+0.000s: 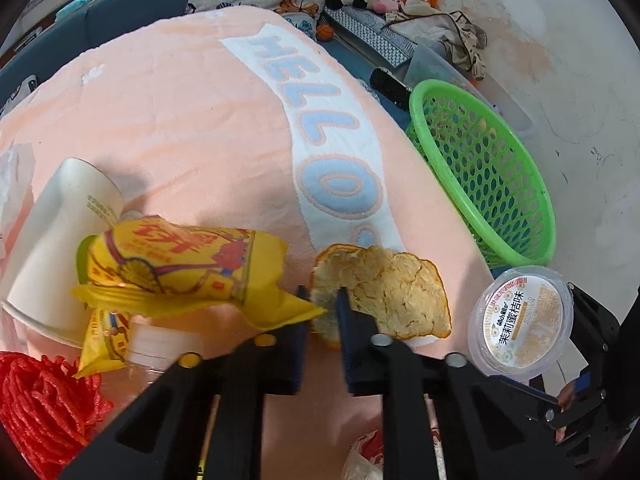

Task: Collect trash
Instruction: 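Grasp the bread slice with the left gripper, then drop the bread into the green basket while the right tool drops the plastic cup in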

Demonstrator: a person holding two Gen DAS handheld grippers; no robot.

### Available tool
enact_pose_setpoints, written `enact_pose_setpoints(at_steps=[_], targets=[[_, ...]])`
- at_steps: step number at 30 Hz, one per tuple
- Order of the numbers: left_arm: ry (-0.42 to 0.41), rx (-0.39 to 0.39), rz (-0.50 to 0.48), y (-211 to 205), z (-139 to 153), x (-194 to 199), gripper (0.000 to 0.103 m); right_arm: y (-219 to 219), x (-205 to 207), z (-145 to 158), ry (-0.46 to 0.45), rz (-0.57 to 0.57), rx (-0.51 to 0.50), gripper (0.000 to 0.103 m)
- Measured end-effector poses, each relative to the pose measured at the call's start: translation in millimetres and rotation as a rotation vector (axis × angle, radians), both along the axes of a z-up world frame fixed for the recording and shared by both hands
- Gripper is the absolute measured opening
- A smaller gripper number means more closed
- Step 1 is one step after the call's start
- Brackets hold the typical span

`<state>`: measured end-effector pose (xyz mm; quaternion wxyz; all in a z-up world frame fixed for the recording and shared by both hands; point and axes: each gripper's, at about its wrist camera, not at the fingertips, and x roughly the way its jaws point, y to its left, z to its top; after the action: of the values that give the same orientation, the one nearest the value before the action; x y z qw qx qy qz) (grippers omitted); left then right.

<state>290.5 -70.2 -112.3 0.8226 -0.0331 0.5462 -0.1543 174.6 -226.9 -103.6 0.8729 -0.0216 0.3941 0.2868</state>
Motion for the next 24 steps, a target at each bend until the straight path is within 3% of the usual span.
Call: enact_pose_setpoints(at_steps=[11,24], targets=[[-0.135,-0.001,-0.027,-12,49,-16,0.006,-27,-2,14,-0.028,-0.066,0.001,0.065],[-0.198,-0.016,-0.124,-65,98,-2,0.005,-83,19,21,-0.037,-0.219,-0.020,0.065]])
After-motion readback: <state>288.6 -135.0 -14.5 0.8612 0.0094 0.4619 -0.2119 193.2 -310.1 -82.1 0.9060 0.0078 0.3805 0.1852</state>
